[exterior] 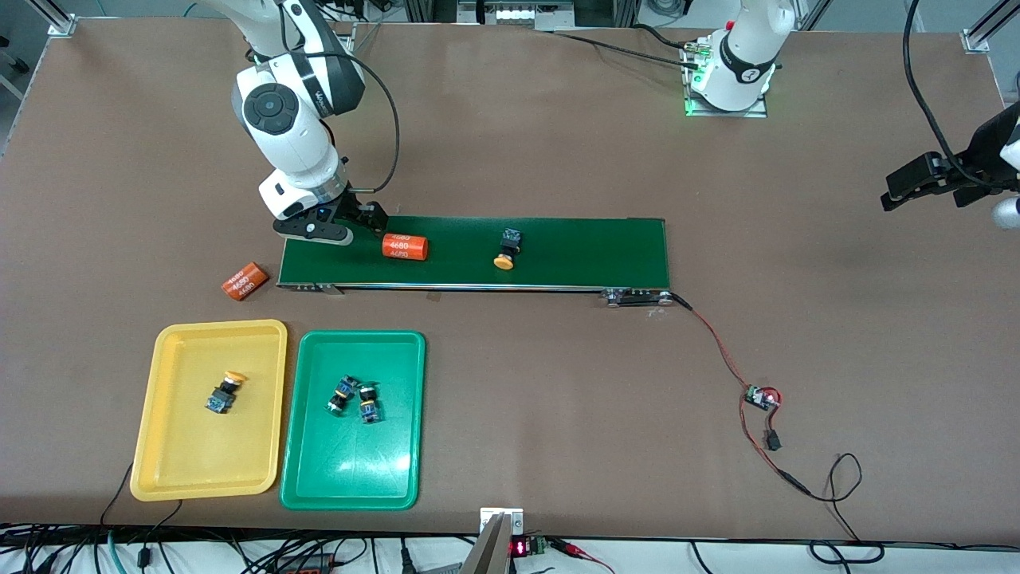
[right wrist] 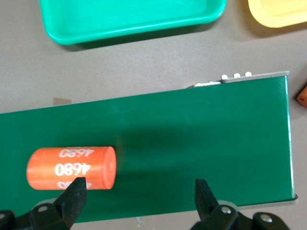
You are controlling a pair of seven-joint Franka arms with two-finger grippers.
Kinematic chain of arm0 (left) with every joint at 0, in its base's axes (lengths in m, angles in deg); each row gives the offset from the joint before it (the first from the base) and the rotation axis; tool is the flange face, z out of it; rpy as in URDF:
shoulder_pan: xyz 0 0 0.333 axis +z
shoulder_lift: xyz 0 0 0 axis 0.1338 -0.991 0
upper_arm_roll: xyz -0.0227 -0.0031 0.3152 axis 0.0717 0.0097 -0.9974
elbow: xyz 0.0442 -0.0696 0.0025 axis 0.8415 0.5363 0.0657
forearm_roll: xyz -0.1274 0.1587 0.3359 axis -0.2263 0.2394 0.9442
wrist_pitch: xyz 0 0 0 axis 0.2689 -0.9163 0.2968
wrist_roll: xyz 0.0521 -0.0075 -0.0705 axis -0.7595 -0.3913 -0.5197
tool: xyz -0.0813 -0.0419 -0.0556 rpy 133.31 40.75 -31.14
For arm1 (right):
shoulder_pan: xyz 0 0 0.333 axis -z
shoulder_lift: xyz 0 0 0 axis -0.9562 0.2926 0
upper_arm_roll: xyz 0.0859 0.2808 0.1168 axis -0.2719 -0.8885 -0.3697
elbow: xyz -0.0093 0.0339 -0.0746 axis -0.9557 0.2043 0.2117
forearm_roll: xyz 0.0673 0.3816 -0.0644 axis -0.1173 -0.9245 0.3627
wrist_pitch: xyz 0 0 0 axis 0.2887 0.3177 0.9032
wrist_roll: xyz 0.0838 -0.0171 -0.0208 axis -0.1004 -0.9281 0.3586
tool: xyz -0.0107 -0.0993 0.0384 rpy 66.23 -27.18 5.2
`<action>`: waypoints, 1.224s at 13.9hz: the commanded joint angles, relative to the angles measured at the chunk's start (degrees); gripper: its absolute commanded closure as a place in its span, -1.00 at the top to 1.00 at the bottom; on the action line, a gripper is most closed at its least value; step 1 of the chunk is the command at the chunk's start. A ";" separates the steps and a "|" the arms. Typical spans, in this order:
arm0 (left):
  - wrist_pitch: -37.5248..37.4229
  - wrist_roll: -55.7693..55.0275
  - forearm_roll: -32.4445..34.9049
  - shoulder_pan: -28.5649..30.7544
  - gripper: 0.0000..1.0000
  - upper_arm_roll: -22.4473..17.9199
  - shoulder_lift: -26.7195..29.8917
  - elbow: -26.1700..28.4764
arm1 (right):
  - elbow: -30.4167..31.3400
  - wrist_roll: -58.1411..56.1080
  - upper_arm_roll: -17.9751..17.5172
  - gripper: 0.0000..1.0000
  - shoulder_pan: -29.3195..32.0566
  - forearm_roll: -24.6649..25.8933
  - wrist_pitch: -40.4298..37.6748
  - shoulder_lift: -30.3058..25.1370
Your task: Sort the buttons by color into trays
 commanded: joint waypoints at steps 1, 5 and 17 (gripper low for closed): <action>-0.74 -0.03 0.92 0.06 1.00 0.20 0.40 -0.37 | -2.93 3.08 0.23 1.00 -2.53 -0.61 0.17 2.95; -1.53 2.08 -0.05 1.12 1.00 -0.24 0.22 -0.02 | -5.30 3.53 0.23 1.00 -4.73 -0.60 0.17 5.86; 0.76 2.00 -1.55 1.83 1.00 0.37 -1.01 -0.38 | -10.67 3.71 0.23 1.00 -6.23 0.01 0.08 9.46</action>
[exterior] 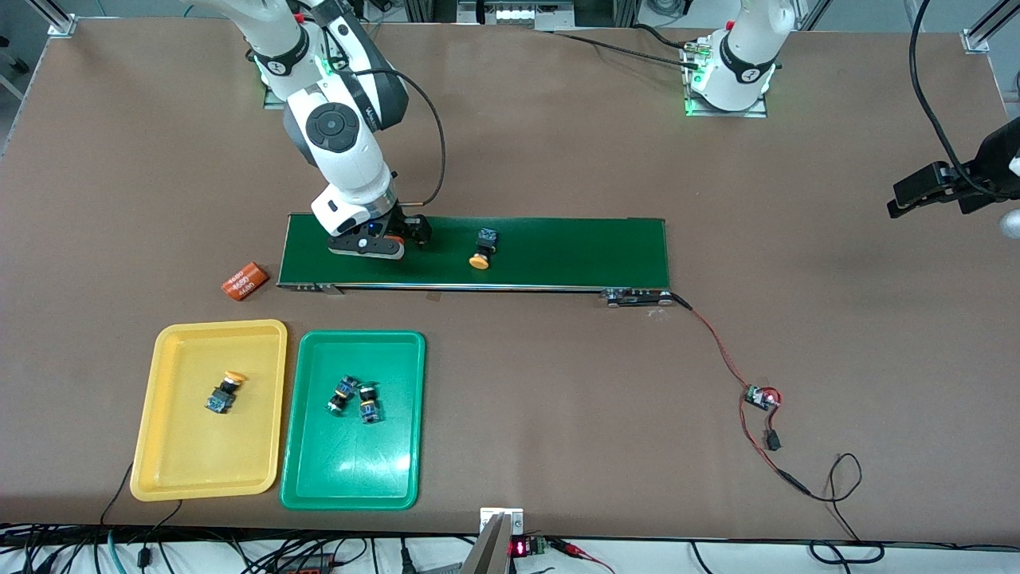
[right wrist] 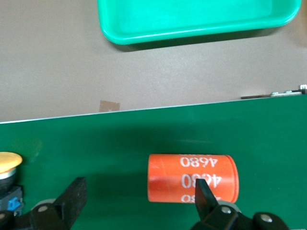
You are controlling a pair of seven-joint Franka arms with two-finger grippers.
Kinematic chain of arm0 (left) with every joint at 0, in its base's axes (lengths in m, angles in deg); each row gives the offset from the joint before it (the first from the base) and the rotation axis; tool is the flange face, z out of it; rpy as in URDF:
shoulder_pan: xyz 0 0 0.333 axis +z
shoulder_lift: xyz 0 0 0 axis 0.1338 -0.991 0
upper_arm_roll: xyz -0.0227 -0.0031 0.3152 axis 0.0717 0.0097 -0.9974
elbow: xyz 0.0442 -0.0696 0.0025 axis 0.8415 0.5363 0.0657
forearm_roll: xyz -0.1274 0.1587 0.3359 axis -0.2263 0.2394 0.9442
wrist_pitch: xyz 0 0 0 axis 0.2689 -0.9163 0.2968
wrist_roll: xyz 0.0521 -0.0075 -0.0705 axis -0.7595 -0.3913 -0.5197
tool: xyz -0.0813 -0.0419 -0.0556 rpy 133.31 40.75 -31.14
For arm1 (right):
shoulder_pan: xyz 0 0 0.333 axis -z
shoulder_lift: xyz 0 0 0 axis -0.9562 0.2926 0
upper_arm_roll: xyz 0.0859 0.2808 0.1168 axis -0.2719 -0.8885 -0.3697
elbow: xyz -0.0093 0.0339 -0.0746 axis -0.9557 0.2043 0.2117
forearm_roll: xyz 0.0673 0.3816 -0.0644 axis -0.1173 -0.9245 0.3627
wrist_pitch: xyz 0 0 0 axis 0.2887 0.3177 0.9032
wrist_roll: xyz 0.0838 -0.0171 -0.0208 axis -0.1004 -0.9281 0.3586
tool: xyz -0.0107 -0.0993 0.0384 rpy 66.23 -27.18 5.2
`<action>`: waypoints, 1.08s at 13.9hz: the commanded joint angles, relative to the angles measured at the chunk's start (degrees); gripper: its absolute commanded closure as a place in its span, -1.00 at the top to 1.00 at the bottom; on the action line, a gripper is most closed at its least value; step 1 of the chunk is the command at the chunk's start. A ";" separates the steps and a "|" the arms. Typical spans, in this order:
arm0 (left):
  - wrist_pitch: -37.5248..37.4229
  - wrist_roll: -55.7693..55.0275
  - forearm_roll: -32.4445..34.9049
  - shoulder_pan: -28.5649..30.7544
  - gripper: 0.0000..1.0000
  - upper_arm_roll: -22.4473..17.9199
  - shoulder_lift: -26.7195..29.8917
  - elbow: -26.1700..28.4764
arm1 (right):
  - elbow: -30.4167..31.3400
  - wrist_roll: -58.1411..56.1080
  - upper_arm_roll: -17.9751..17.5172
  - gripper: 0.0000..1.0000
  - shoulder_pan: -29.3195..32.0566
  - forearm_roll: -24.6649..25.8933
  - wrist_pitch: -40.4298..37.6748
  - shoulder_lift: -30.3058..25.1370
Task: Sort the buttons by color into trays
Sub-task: 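Lower the right gripper and grasp the yellow-capped button on the belt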
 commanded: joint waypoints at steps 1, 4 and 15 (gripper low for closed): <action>0.04 0.75 -0.94 0.01 1.00 0.19 -0.01 -0.51 | -1.60 0.25 0.27 1.00 -0.53 -0.02 -0.10 0.55; -0.14 0.92 -0.85 -0.08 1.00 0.19 -0.01 -0.51 | -1.69 0.43 0.27 1.00 -0.97 -0.02 -0.02 1.25; -0.31 0.92 -0.67 -0.26 1.00 0.36 0.26 -0.51 | -3.89 1.04 0.27 1.00 -1.85 -0.20 -0.37 2.92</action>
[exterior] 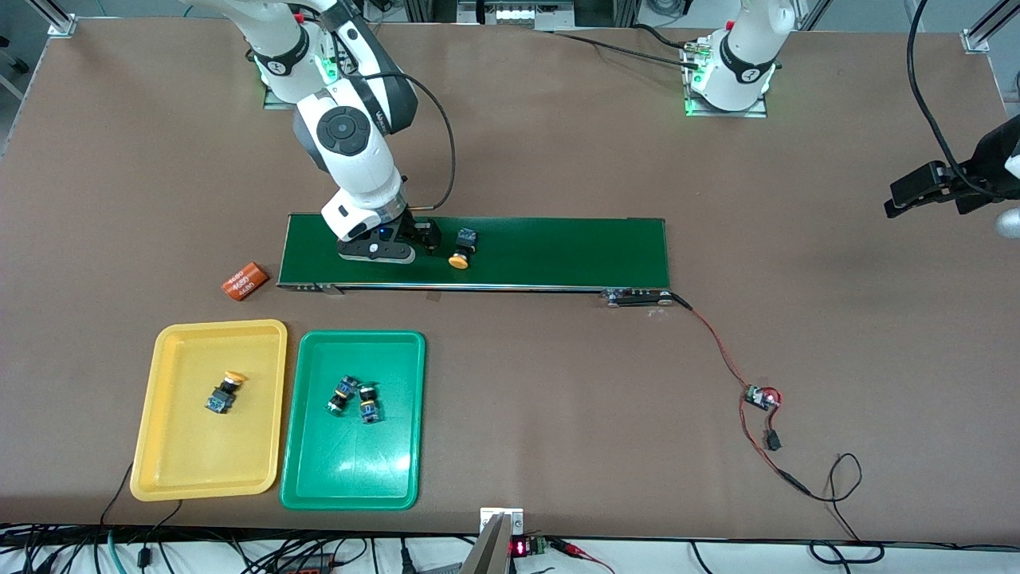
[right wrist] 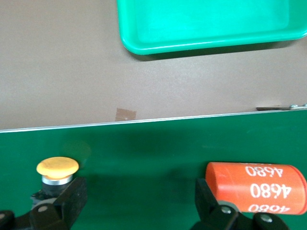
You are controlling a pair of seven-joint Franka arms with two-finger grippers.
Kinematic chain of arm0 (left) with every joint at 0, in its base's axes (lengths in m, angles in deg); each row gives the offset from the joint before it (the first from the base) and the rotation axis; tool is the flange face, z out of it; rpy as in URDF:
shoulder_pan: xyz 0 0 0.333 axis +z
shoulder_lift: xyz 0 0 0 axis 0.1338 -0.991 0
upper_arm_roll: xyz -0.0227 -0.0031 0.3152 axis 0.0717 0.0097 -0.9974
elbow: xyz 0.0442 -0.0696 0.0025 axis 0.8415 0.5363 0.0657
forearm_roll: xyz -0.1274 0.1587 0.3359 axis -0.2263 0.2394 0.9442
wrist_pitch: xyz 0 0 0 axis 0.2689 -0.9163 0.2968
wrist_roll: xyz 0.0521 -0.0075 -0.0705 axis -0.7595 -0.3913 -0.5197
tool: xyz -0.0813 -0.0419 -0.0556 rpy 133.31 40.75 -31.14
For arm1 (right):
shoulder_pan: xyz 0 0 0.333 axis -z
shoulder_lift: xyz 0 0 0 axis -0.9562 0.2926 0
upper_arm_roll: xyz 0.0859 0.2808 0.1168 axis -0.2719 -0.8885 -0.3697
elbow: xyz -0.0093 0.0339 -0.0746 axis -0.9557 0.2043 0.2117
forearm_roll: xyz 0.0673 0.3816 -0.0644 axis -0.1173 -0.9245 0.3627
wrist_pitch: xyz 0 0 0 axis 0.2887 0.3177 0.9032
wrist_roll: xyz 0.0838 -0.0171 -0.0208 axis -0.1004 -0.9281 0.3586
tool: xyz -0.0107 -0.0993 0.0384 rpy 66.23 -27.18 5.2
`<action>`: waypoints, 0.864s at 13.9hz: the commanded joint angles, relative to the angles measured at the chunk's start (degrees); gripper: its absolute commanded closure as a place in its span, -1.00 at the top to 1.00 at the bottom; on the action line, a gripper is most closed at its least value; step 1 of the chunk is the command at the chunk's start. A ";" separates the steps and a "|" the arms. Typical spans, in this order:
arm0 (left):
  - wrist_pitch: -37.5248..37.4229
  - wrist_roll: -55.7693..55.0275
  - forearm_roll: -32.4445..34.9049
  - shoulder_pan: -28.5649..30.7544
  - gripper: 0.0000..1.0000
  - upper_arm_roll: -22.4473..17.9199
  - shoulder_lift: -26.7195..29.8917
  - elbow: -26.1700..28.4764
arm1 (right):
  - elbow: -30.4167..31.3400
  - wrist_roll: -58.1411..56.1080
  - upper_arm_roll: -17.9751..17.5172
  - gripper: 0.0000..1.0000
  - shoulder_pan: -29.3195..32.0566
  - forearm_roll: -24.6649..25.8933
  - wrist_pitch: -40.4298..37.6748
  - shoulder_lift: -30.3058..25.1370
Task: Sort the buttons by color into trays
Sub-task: 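Lower the right gripper and grasp the yellow-capped button on the belt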
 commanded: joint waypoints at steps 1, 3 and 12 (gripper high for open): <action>-0.40 0.88 -0.71 -0.14 1.00 0.12 0.25 -0.49 | -0.74 0.98 0.20 1.00 -1.30 -0.28 -0.36 0.91; -0.40 0.88 -0.71 -0.14 1.00 0.21 0.25 -0.49 | -0.83 0.98 0.20 1.00 -0.96 -0.28 -0.45 0.82; 0.04 0.79 -0.71 -0.14 1.00 0.21 -0.01 0.99 | -0.92 3.09 0.28 1.00 -1.49 -0.46 -1.15 1.96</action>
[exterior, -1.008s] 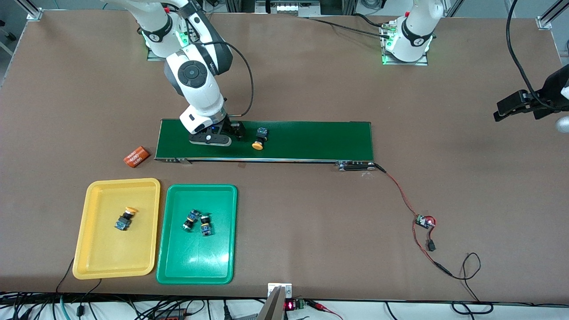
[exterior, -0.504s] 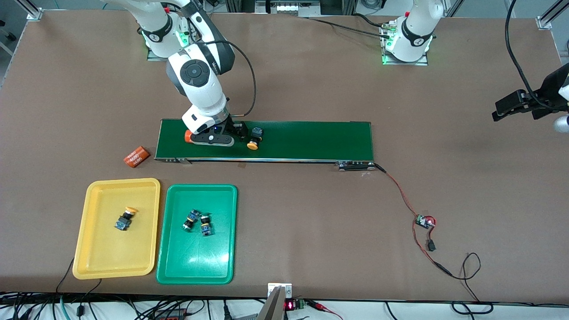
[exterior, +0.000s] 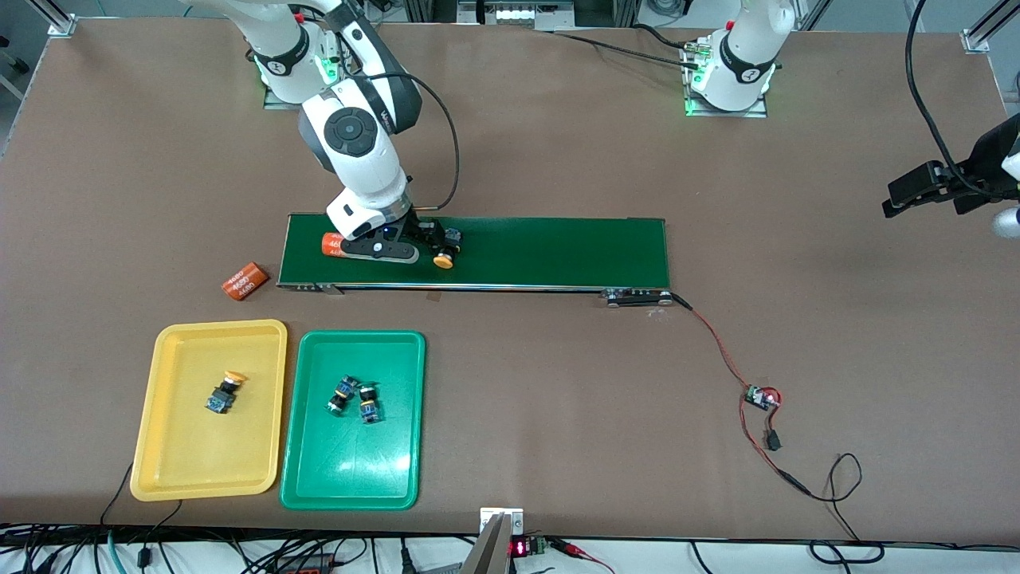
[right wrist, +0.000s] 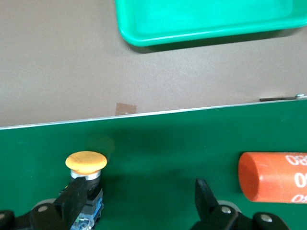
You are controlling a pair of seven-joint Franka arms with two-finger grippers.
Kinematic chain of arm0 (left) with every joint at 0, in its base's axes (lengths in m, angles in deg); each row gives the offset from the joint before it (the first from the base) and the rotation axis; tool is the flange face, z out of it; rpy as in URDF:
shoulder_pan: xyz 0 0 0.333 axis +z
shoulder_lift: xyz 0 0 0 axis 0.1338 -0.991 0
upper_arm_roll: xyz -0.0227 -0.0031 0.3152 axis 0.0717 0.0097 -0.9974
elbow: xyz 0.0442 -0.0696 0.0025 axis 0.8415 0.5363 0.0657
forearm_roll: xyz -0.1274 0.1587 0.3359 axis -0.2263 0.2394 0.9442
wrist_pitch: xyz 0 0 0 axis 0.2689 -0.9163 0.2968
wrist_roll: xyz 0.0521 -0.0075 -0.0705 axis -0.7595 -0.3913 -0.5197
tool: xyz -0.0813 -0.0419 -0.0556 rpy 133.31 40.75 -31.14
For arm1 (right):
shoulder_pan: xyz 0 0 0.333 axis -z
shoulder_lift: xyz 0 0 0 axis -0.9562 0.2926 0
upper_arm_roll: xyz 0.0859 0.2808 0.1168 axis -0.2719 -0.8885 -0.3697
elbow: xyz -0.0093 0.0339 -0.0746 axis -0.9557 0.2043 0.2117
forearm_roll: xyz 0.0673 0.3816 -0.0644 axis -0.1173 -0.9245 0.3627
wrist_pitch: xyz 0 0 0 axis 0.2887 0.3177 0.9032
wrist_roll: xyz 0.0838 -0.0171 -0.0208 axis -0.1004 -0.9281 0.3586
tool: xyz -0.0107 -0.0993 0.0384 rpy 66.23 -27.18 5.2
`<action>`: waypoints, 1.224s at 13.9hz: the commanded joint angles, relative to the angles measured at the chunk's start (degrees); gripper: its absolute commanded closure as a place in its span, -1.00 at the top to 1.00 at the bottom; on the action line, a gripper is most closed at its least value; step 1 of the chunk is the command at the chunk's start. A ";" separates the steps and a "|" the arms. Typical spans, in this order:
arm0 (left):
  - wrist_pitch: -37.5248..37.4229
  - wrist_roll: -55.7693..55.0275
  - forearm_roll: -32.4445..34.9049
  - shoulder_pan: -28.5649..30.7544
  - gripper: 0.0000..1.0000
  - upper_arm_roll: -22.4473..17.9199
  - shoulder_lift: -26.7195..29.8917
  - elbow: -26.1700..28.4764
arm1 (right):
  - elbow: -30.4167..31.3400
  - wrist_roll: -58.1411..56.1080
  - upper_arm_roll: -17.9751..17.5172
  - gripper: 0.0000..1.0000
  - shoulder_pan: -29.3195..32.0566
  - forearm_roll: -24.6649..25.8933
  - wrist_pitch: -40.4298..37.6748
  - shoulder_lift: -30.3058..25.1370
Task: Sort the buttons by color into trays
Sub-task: 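Lower the right gripper and grasp the yellow-capped button on the belt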
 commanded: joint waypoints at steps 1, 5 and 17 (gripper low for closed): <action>0.23 0.88 -0.45 -0.24 1.00 0.08 0.02 1.25 | -0.68 0.96 0.07 1.00 -0.59 -0.62 -0.28 1.55; 1.63 0.88 0.17 -0.15 1.00 2.36 0.98 3.88 | -1.38 4.20 0.06 1.00 -0.68 -0.88 -0.28 2.17; 2.61 0.88 0.08 0.73 1.00 2.28 4.41 6.80 | -1.92 5.26 0.06 0.72 -2.61 -0.88 1.47 6.13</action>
